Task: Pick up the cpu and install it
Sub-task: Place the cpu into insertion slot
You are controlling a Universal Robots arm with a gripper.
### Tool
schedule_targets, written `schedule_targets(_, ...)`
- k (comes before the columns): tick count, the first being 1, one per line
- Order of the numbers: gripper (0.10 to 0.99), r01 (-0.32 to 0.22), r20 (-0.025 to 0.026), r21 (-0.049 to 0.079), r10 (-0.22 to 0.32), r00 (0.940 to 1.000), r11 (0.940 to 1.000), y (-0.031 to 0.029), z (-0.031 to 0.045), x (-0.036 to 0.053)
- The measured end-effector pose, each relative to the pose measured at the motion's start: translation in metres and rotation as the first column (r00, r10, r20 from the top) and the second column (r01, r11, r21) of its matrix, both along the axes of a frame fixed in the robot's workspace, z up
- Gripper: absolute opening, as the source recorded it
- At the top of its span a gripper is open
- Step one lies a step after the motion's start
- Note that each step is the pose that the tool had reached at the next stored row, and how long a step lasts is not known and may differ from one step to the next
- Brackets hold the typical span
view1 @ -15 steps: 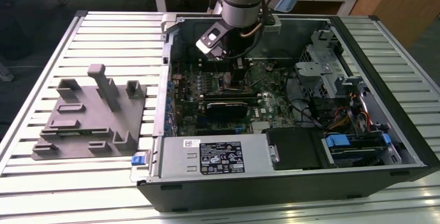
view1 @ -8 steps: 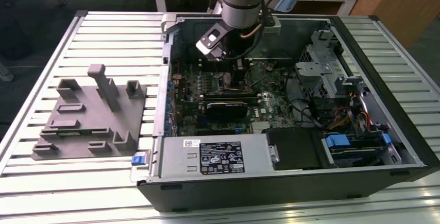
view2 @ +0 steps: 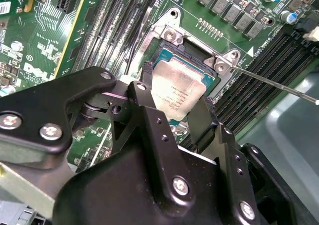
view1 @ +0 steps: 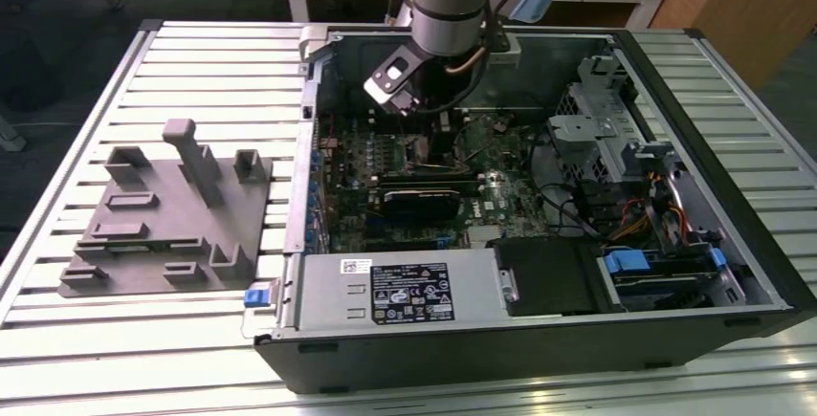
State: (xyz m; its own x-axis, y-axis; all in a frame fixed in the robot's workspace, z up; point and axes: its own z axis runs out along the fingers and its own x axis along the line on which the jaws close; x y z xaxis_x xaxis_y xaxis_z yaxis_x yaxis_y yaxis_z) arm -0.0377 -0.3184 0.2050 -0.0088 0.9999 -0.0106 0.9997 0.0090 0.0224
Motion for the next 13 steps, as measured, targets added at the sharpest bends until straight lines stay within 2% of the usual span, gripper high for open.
schedule_targets(13, 0.533, 0.0, 0.0, 0.0, 0.0, 1.0, 1.0, 0.0008, -0.0077, 0.0002)
